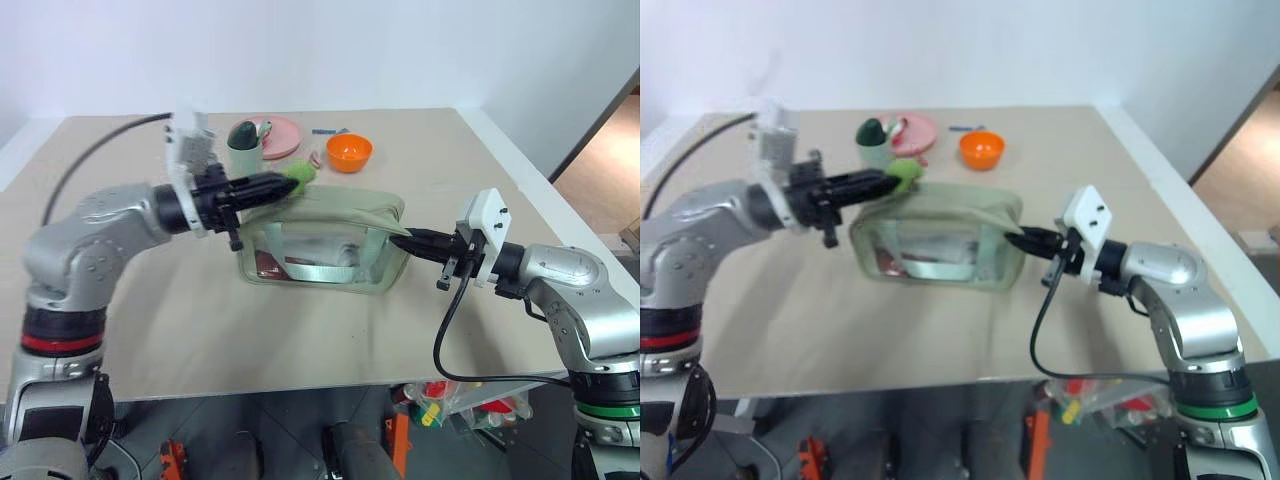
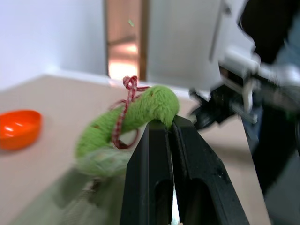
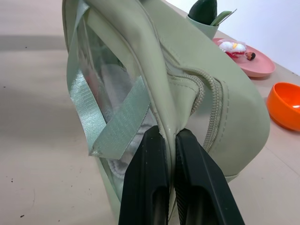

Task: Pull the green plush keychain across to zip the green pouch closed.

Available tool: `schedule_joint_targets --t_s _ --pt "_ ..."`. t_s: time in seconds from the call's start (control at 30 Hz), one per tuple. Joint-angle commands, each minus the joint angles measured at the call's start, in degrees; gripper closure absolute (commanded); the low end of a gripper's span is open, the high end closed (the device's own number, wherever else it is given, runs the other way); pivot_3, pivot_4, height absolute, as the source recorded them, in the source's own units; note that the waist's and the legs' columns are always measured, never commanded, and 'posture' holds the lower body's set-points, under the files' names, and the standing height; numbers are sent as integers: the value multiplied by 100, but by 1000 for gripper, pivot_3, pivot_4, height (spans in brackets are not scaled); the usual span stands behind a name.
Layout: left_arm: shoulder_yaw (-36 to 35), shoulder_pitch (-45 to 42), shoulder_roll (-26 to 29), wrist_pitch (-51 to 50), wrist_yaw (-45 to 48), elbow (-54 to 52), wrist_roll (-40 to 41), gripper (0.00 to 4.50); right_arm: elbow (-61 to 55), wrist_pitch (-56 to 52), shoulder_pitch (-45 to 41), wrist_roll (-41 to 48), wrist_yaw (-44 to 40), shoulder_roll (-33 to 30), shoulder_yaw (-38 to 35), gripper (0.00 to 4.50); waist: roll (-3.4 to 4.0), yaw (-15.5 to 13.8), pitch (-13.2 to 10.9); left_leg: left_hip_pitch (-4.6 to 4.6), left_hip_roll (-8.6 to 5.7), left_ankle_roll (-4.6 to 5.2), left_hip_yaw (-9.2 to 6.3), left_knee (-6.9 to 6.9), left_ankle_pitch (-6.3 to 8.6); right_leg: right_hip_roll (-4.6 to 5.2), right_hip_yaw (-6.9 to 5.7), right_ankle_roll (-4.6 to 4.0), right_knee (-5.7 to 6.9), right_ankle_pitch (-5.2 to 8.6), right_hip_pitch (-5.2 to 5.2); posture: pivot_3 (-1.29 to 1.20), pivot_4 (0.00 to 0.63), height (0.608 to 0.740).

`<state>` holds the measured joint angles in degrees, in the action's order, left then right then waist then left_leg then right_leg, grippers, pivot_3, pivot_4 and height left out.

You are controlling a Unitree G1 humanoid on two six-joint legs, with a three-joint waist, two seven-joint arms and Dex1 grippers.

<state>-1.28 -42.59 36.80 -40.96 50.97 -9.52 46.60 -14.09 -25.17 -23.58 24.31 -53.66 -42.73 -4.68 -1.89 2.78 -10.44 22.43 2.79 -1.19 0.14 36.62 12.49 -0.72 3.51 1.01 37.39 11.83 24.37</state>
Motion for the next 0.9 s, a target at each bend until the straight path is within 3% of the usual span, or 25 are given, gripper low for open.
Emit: schedule_joint_targets --t_s 0.03,0.13,0.3,0.57,0.77,0.9 --pt "247 -209 13 422 393 171 -509 4481 -118 -22 -12 -22 -34 -100 19 4500 0 1 0 0 0 0 0 -1 0 0 0 0 0 0 0 0 150 740" --pt "364 -273 52 394 651 280 -645 4481 -169 -37 15 -7 -17 -112 -2 4500 0 -2 0 1 0 0 -2 -4 0 0 -1 1 0 1 1 0 150 740" --pt "321 -464 225 323 978 301 -799 2973 -234 -65 40 9 28 -91 1 4500 -1 -2 -1 3 0 0 -2 -4 0 0 -1 3 0 3 2 0 150 740" --pt "141 -389 1108 223 1388 -135 -967 111 -64 -14 -142 -39 -7 -8 134 4500 -1 5 -1 4 2 1 -3 -8 0 -2 -1 1 0 5 7 0 150 740" --pt "-804 397 1500 -91 809 -631 -738 33 52 17 -261 -60 -51 33 197 4500 0 24 -2 2 8 1 -1 -15 1 -3 -1 -2 0 8 12 0 150 740" --pt "-1531 1497 999 100 -100 -1086 -806 33 114 26 -340 -55 -53 65 229 4500 1 37 -1 -2 11 1 3 -17 1 -3 0 -3 1 9 10 0 150 740"
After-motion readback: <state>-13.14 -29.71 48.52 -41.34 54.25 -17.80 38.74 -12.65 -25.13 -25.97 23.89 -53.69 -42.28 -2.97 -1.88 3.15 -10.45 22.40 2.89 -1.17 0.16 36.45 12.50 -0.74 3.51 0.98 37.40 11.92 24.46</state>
